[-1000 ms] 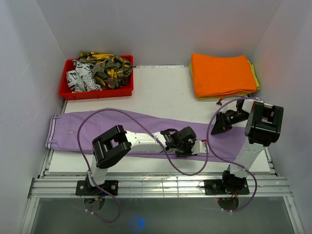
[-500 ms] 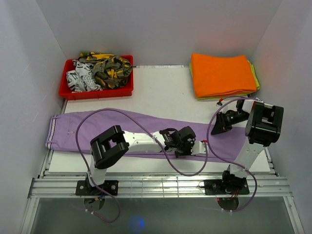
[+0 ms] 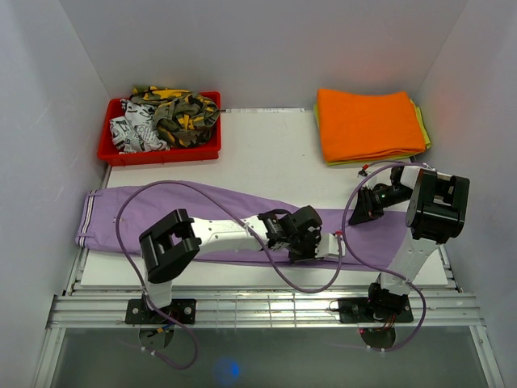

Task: Fold and stack the trousers
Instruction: Fold the trousers

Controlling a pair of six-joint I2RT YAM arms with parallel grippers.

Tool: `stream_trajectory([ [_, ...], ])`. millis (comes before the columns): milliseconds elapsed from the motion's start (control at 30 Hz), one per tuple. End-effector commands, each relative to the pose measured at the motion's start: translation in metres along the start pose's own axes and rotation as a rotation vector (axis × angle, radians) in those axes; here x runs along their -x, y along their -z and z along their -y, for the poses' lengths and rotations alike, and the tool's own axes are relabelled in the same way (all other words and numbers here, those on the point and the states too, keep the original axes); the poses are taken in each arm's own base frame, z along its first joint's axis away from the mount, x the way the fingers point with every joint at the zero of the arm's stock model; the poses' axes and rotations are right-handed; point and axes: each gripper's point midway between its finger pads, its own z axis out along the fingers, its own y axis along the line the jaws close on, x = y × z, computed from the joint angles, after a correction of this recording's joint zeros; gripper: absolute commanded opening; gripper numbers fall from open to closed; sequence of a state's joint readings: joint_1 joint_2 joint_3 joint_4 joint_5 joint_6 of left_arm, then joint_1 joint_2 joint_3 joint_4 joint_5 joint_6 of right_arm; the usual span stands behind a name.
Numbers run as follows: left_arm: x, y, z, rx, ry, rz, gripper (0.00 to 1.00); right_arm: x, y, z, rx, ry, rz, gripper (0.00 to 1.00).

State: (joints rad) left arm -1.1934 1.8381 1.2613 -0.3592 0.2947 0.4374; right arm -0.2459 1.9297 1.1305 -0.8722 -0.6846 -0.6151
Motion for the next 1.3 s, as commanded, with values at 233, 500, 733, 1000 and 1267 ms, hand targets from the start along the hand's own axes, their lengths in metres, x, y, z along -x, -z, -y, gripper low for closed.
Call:
stream_trajectory([
  [233,-0.077,-0.036,0.028,-0.085,0.122,-0.198,0.31,0.007,0.018,0.007,-0.092,0.093,-0.02,0.25],
  [500,-0.014,0.013,-0.002,0.073,0.119,-0.053,0.52,0.027,0.073,-0.026,-0.119,0.189,0.013,0.57],
  [733,0.022,0.093,-0.028,0.2,0.244,0.11,0.91,-0.002,0.108,-0.03,-0.152,0.17,-0.033,0.36],
  [1000,-0.079,0.156,-0.099,0.285,0.757,0.014,0.98,-0.086,0.06,-0.008,-0.182,0.074,-0.2,0.29],
  [1267,-0.176,0.223,-0.115,0.397,1.109,-0.028,0.98,-0.146,0.064,0.068,-0.406,-0.025,-0.36,0.26],
])
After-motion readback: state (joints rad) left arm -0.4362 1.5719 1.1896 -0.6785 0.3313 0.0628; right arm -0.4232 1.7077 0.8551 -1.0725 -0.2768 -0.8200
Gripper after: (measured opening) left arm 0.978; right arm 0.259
